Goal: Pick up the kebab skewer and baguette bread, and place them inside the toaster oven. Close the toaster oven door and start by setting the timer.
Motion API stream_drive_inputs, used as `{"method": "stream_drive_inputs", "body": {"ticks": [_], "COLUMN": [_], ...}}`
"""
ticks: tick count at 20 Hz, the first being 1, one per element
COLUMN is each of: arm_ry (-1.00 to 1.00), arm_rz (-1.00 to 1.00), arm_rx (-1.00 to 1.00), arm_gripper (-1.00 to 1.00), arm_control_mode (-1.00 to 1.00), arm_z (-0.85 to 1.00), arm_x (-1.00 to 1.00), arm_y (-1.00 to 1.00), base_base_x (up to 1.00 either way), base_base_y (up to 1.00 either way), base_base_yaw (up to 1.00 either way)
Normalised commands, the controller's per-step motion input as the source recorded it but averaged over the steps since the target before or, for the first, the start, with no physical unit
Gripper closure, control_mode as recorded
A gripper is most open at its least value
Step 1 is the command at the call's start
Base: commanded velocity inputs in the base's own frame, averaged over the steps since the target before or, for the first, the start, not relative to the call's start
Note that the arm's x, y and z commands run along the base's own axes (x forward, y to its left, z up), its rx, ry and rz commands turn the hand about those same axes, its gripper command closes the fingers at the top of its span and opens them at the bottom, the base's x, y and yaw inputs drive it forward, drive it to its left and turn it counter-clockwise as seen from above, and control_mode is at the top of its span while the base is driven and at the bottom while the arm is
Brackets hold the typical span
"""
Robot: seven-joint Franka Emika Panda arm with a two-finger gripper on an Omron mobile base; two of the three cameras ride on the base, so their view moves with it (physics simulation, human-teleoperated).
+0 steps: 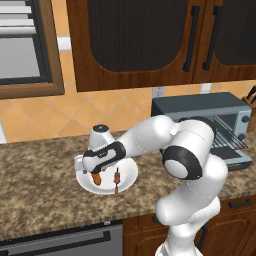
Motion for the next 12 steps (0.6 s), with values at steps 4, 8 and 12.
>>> {"method": "stream_drive_inputs", "body": {"ticks": [4,8,12], "arm_ry": [0.0,0.0,0.0], "arm_rz": [0.0,0.0,-0.02], "arm_rx": [0.0,0.0,0.0], "arm_gripper": [-1.0,1.0,1.0], "arm_control_mode": [-1.0,-1.0,-1.0], "arm_z": [-0.17,0.0,0.28], "arm_x": [0.0,0.0,0.0], "arm_y": [0.0,0.0,-0.03], "base_base_x": [0.0,0.0,0.0], "base_base_y": [0.0,0.0,0.0], "base_base_yaw": [0.0,0.0,0.0]}}
